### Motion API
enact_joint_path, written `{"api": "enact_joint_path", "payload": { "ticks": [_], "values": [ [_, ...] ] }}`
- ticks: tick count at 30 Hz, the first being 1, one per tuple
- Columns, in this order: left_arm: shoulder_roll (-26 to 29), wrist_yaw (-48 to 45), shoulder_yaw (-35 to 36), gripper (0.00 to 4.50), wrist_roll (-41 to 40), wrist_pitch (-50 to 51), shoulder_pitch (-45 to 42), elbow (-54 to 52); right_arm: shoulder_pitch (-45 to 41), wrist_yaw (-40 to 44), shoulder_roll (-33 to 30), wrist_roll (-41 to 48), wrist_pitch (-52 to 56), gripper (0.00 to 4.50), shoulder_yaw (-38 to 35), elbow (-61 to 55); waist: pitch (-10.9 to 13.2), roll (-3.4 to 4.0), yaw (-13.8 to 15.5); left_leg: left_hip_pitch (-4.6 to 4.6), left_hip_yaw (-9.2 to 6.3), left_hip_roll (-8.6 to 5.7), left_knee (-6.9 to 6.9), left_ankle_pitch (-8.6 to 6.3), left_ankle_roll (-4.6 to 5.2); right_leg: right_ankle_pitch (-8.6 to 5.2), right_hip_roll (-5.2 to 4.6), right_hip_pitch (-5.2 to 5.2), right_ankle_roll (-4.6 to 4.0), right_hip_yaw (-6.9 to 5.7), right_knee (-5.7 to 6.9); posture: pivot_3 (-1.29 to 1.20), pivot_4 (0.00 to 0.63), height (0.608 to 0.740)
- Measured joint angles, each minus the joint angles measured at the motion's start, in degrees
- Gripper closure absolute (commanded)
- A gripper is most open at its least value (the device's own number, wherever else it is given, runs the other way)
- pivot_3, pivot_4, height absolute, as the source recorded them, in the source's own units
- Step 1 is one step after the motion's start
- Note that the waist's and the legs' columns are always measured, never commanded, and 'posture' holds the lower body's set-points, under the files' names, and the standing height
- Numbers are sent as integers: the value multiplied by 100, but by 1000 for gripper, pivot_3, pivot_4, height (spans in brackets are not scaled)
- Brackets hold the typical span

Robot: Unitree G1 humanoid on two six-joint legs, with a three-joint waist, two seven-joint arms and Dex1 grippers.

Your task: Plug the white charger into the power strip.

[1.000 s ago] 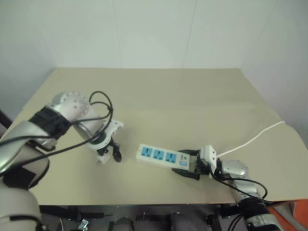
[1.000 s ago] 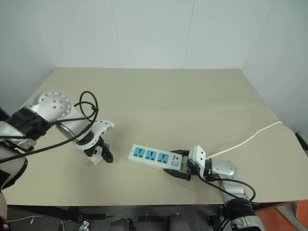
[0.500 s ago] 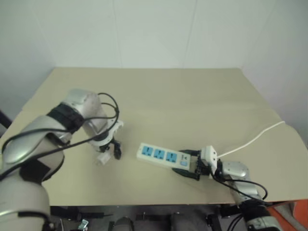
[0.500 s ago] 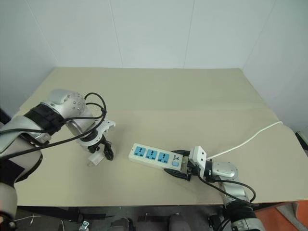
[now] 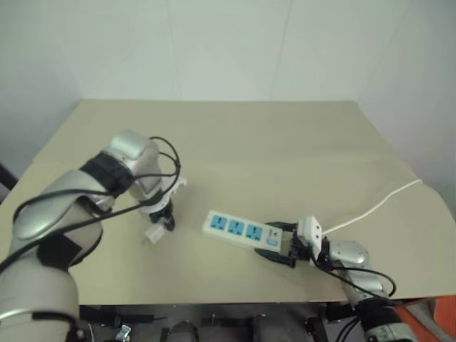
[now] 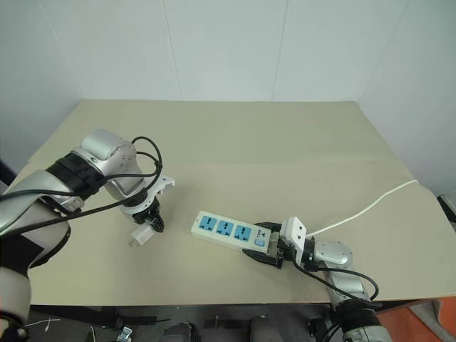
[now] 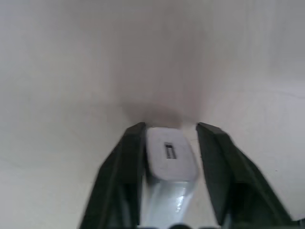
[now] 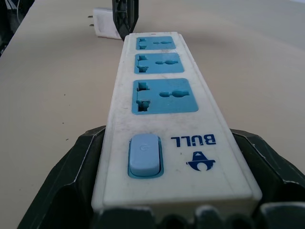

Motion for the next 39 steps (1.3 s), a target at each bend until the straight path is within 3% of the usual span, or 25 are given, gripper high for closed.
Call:
{"api": "enact_joint_path", "payload": {
  "ticks": [10, 14, 22, 28, 33, 39],
  "values": [
    [305, -249, -190, 3471, -72, 0, 0, -369, -153, 32, 3, -21, -82, 1006, 50, 178, 0, -1, -36, 3, 0, 0, 0, 0, 0, 0, 0, 1, 0, 0, 2, 0, 150, 740],
    [415, -136, 117, 3471, -59, -1, 34, -657, -197, 40, 11, -21, -123, 1006, 78, 251, -1, -1, -48, 4, 0, 2, 0, 0, 0, 0, 1, 1, 0, 1, 2, 0, 150, 740],
    [283, 518, 2885, 3471, 622, -60, 1107, -1530, -389, 156, 17, -19, -162, 1006, 112, 494, -2, -4, -49, 17, 0, 3, 0, 0, 0, 1, 2, 11, 0, 2, 6, 0, 150, 740],
    [-157, 618, 4673, 3471, 1054, -595, 1790, -2377, -632, 298, 31, -20, -206, 1006, 154, 791, -3, -4, -51, 27, 1, 4, 0, 1, 0, 3, 1, 18, -2, 3, 10, 0, 150, 740],
    [-638, 503, 5766, 3471, 1577, -2251, 2811, -3384, -793, 401, 58, -20, -268, 1006, 183, 1011, -3, -4, -57, 38, 6, 5, -4, 1, -1, 6, 1, 25, -7, 8, 8, 0, 150, 740],
    [-906, -490, 6112, 3471, 2202, -4249, 3585, -4012, -882, 439, 66, -20, -346, 1006, 185, 1193, -4, -6, -37, 48, 8, 5, -4, 1, -1, 7, 1, 40, -7, 7, 4, 0, 150, 740]
  ]
}}
